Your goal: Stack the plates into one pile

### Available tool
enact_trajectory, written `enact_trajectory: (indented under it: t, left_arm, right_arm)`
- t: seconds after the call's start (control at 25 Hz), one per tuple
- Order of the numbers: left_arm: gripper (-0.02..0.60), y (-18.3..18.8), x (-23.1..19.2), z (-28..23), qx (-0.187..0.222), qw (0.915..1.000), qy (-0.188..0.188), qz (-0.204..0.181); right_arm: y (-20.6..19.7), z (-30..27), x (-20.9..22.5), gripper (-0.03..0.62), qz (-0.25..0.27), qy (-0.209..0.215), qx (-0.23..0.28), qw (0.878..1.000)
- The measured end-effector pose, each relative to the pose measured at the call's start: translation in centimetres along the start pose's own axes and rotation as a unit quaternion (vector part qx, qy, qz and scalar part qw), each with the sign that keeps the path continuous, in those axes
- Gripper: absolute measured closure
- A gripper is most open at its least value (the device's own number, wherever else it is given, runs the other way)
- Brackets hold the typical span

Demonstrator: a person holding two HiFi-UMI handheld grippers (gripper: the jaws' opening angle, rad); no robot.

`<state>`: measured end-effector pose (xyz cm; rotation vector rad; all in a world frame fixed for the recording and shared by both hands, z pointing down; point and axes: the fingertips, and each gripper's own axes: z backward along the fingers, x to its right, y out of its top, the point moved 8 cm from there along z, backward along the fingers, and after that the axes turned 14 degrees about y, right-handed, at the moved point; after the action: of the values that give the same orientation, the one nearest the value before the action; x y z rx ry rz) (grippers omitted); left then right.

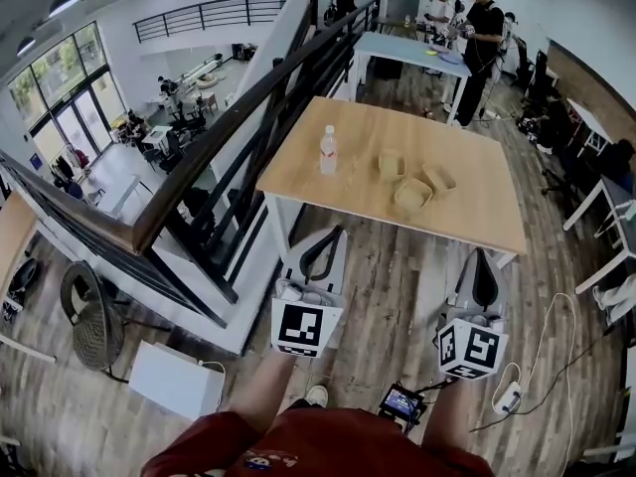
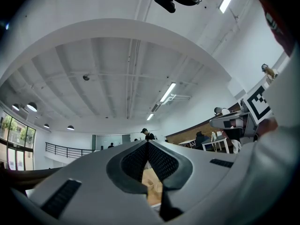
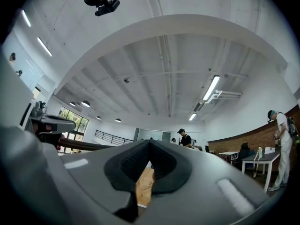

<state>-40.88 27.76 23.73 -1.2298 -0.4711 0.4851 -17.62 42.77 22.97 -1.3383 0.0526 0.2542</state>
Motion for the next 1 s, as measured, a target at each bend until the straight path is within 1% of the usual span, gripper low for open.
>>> enact_trajectory:
  t: [0.16,0.28,0.44,0.52,0.76,1.0]
  left_arm:
    - [0.575,-1.0,-1.7,-1.3,-0.013,0.9998,-0.001,0.015]
    - [0.575,-1.5,-2.7,-2.1,-0.018,0.9997,-0.002,0.017]
    - [0.575,-2.1,-3.1,-3.5,-0.019,0.9996,-0.006,0.019]
    - [0.575,-2.6,-3.1,-4.4,-0.028,0.9993,-0.008,0.024]
    - [0.575,-4.1,-1.6,-8.8,-0.037,0.9991,-0.009,0.018]
    - [0.575,-5.3,2.5,-13.9,-0.039,0.9990,-0.023,0.003]
  right_arm:
    - [-0.8,-1.7,-0.6,0.585,-0.013,-0.006,-0.008,1.000]
    - [-1.0,-2.4,-0.9,0.585,-0.016,-0.009,-0.011,1.000]
    - [-1.8,-3.8,-0.6,0.585,-0.016,-0.009,-0.020,1.000]
    - [-2.3,-4.8,-0.3,0.585,-0.016,-0.008,-0.021,1.000]
    - [-4.9,-8.1,2.6,0.585,-0.018,-0.002,-0.030,0.999]
    - [-7.2,-11.2,7.1,0.585,-0.032,0.009,-0.031,0.999]
